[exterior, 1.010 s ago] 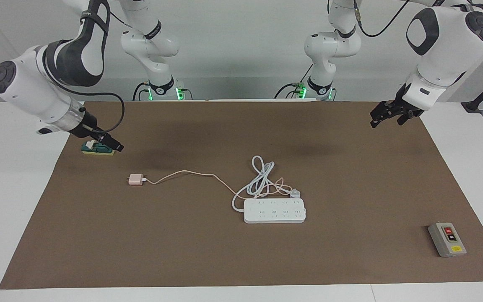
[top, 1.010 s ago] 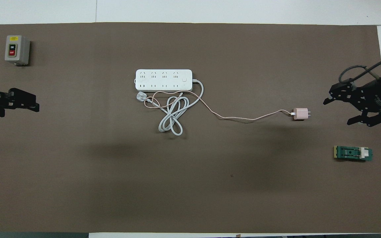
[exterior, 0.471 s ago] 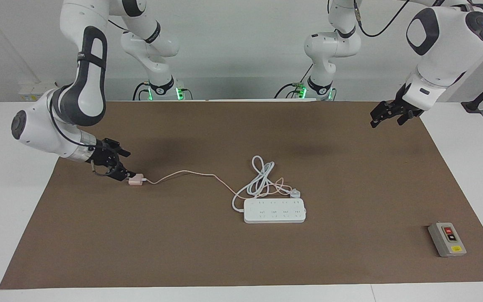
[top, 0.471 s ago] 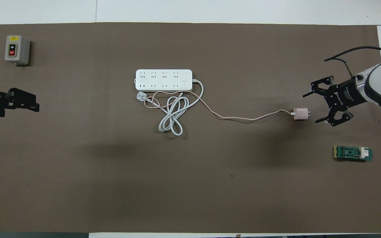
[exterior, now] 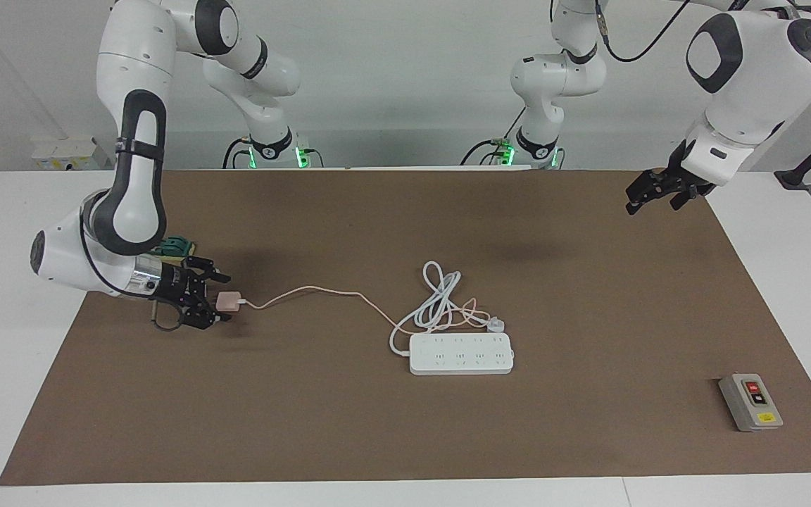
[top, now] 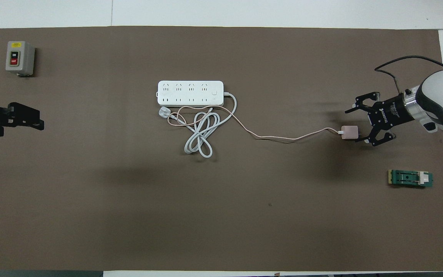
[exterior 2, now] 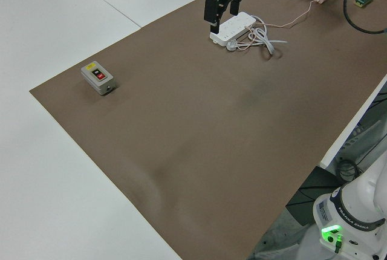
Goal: Plug charger into power strip
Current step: 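Move the right gripper over the pink charger plug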
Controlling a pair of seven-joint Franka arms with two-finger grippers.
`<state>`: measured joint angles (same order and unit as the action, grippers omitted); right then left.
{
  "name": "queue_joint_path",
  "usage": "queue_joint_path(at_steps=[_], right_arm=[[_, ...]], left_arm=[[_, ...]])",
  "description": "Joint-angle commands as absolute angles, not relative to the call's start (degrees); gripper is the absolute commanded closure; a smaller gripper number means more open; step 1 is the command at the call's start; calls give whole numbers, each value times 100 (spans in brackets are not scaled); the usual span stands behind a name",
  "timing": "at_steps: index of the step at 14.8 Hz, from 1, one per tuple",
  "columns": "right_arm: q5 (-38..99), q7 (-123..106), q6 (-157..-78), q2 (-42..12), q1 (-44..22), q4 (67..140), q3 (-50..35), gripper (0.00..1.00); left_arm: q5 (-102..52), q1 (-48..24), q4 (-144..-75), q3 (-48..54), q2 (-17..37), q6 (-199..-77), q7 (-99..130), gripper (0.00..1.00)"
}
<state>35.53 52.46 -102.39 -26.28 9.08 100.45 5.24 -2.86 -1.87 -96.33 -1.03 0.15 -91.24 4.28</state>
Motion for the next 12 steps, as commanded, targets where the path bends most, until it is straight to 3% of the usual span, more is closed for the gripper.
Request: queue_joint_path(at_steps=[1,12], right_arm=[[3683,5248,-10379,-2856,1090,9923,475,0],[3744,4729,-10573,-2830,1116,10344,483,0]], left_arm=[[-176,-246,-9686,-62,-70,-9141,422,0],[-237,-237,-9914,-35,-149,-9483,352,0]])
